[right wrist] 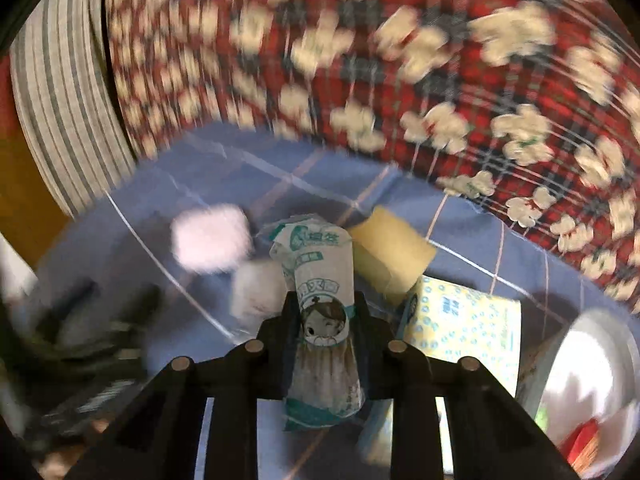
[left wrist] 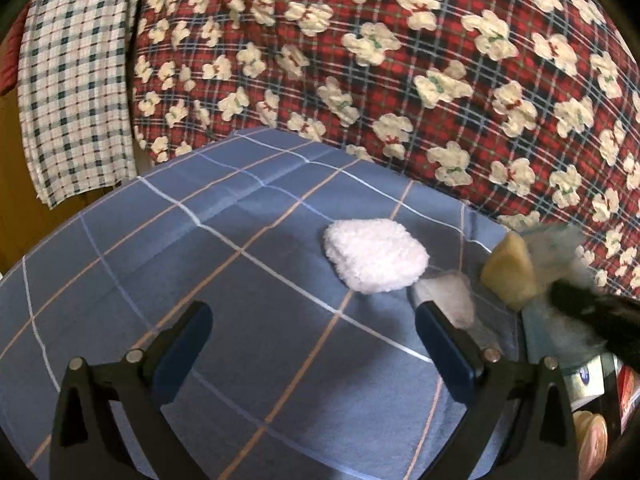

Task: Organize soft objects
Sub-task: 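Lift the swab tube with the right gripper while the left gripper grasps the clear plastic bag, then carry the plastic bag and swab tube with both grippers over the silver basin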

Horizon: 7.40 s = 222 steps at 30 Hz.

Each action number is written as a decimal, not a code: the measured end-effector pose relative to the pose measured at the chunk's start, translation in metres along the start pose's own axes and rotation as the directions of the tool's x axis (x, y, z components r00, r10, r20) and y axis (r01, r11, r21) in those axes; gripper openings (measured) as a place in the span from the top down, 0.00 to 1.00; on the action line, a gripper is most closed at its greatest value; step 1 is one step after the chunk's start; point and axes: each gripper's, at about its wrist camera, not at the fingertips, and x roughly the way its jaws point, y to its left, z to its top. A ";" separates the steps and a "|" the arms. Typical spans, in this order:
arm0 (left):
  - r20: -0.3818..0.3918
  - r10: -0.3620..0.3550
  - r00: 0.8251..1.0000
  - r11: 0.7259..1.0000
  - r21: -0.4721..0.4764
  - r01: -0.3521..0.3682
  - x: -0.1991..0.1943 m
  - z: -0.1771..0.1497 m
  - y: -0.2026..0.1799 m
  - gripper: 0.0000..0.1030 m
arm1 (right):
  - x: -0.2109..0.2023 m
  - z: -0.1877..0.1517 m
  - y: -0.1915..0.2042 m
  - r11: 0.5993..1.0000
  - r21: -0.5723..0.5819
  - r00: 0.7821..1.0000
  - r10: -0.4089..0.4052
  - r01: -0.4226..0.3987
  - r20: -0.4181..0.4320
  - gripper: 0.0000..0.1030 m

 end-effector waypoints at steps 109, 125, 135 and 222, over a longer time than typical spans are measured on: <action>0.221 -0.247 0.944 0.925 0.343 0.162 -0.085 -0.052 -0.091 0.60 | -0.136 -0.154 -0.004 0.971 0.238 0.747 -0.164 0.008 0.645 0.74; 0.195 -0.293 0.936 0.910 0.357 0.210 -0.098 -0.066 -0.110 0.60 | -0.150 -0.175 -0.020 0.962 0.265 0.722 -0.230 0.068 0.652 0.74; 0.185 -0.317 0.930 0.900 0.368 0.233 -0.104 -0.073 -0.119 0.60 | -0.156 -0.186 -0.033 0.952 0.291 0.713 -0.271 0.097 0.647 0.74; 0.033 -0.579 0.814 0.720 0.489 0.492 -0.135 -0.093 -0.297 0.60 | -0.206 -0.231 -0.190 0.805 0.521 0.616 -0.569 0.284 0.545 0.74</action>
